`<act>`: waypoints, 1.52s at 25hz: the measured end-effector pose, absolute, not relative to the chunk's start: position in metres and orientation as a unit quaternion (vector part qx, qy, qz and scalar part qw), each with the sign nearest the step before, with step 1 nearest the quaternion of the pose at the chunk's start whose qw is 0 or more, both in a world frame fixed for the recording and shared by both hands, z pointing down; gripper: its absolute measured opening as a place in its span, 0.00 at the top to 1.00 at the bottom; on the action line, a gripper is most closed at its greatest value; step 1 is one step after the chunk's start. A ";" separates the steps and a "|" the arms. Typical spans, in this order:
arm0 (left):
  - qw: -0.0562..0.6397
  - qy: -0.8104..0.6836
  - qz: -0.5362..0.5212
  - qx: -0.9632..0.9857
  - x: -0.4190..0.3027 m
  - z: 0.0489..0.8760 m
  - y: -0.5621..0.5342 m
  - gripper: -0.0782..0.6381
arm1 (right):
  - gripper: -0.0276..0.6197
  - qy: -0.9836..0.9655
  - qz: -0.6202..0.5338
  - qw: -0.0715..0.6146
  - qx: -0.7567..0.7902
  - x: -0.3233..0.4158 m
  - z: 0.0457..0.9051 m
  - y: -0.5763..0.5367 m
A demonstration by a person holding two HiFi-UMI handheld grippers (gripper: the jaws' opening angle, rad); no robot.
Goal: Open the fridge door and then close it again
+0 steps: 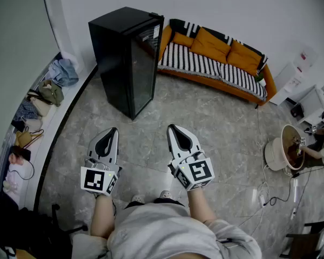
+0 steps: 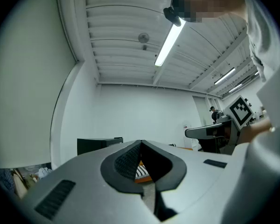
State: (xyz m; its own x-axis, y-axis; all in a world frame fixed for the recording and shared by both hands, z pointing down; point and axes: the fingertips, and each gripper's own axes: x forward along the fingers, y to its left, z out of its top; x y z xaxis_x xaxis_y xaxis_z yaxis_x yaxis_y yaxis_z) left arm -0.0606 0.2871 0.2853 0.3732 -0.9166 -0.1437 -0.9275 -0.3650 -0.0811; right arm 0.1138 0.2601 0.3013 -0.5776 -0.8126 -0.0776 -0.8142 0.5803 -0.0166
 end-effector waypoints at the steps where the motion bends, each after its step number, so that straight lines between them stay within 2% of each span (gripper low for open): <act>1: 0.074 0.558 0.037 -0.826 -0.063 0.285 0.287 0.87 | 0.92 0.888 0.011 0.038 -0.457 0.110 0.300 0.261; 27: 0.056 0.537 0.044 -0.841 -0.131 0.301 0.262 0.87 | 0.92 0.872 0.005 0.028 -0.489 0.053 0.314 0.242; 38: 0.055 0.545 0.044 -0.835 -0.124 0.303 0.194 0.87 | 0.92 0.879 0.009 0.028 -0.475 0.056 0.317 0.168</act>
